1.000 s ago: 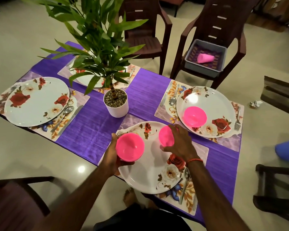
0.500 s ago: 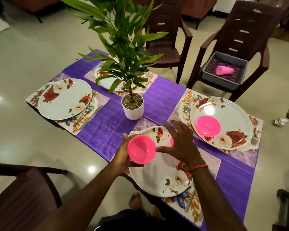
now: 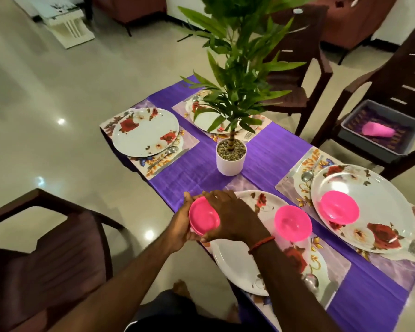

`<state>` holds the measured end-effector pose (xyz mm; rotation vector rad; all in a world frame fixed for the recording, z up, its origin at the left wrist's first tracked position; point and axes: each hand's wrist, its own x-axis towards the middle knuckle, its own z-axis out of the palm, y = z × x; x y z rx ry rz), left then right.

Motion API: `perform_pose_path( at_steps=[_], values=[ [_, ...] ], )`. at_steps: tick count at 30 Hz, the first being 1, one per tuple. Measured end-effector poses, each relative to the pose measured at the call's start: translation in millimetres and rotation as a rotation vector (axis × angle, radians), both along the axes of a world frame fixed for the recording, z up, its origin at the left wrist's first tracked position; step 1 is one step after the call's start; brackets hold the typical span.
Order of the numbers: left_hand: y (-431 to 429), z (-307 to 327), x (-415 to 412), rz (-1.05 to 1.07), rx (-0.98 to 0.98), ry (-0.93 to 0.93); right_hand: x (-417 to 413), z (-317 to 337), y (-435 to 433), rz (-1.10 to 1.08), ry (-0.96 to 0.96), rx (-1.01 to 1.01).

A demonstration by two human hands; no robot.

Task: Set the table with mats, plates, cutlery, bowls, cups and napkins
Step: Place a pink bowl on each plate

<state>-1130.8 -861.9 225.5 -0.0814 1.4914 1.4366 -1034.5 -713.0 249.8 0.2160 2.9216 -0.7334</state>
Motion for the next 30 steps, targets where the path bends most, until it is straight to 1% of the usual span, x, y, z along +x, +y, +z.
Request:
perform_pose_path(
  at_steps=[4, 8, 15, 19, 24, 30],
  values=[
    [-15.4, -3.4, -19.8, 0.031, 0.022, -0.014, -27.4, 1.9, -15.3, 0.042, -0.003, 0.003],
    [-28.0, -1.0, -48.4, 0.078, -0.005, -0.025, -59.4, 8.6, -29.6, 0.057, -0.006, 0.023],
    [-61.2, 12.6, -124.7, 0.110, -0.003, 0.041, -137.9, 20.6, -67.5, 0.053, -0.017, 0.024],
    [-88.5, 17.1, -168.3, 0.123, 0.005, 0.042, -183.1, 24.8, -95.3, 0.044, 0.035, 0.012],
    [-123.2, 15.4, -210.4, 0.136, 0.025, 0.045, -235.2, 12.5, -124.0, 0.045, 0.079, 0.063],
    [-138.1, 18.7, -250.7, 0.109, 0.038, 0.058, -271.0, 20.4, -138.5, 0.045, 0.098, 0.107]
  ],
)
